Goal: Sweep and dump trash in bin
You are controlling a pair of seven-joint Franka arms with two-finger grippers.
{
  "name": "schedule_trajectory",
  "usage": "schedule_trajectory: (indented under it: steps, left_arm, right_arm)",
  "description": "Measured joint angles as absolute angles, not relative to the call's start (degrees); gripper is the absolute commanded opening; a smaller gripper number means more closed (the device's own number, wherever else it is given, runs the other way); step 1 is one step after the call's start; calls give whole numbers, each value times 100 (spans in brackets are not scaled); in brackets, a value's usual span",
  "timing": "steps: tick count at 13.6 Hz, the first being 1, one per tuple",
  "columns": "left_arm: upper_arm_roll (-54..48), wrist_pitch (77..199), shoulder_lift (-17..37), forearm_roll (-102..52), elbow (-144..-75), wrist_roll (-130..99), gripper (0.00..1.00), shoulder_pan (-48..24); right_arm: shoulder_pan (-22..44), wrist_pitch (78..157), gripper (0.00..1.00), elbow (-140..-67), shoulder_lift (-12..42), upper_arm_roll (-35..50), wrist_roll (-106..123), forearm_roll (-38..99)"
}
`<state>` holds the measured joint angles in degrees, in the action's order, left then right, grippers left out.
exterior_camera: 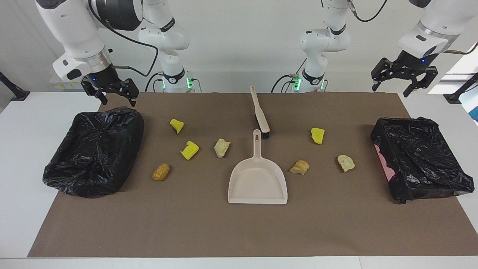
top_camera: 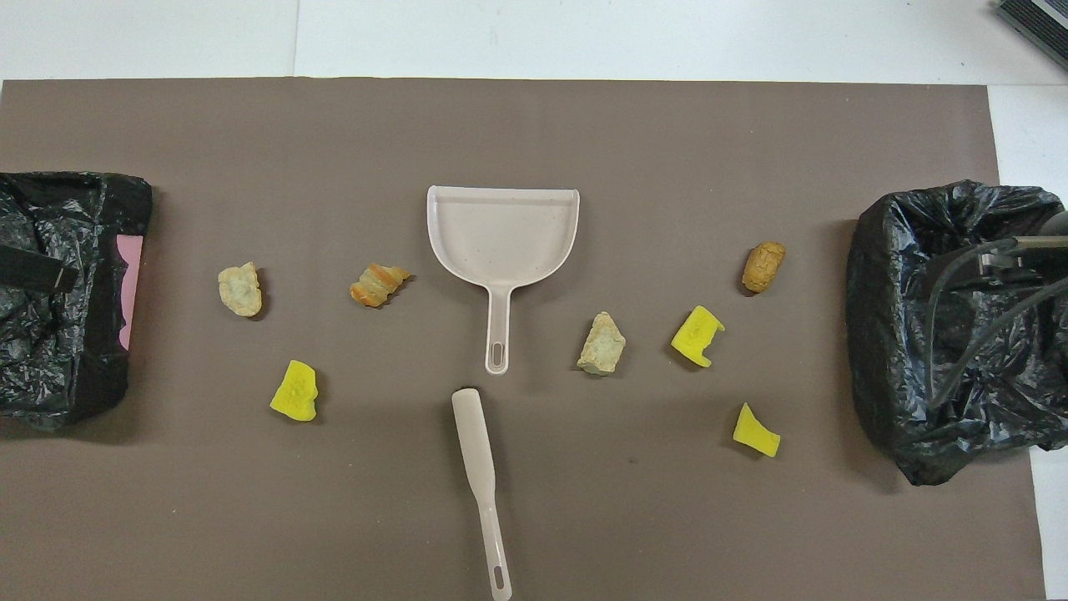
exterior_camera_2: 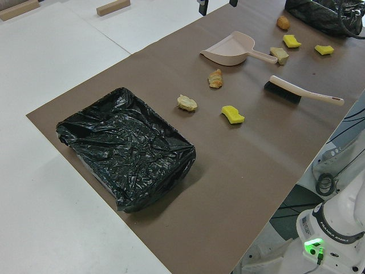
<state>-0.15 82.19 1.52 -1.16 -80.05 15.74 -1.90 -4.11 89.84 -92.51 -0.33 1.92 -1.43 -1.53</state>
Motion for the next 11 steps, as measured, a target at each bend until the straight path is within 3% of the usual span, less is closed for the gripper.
schedule_trajectory:
  steps: [11]
  left_arm:
    - [-5, 8219, 64, -116, -8126, 1531, 100, -189]
  right_arm:
    - [-391, 8981, 100, -9251, -33, 191, -143, -145]
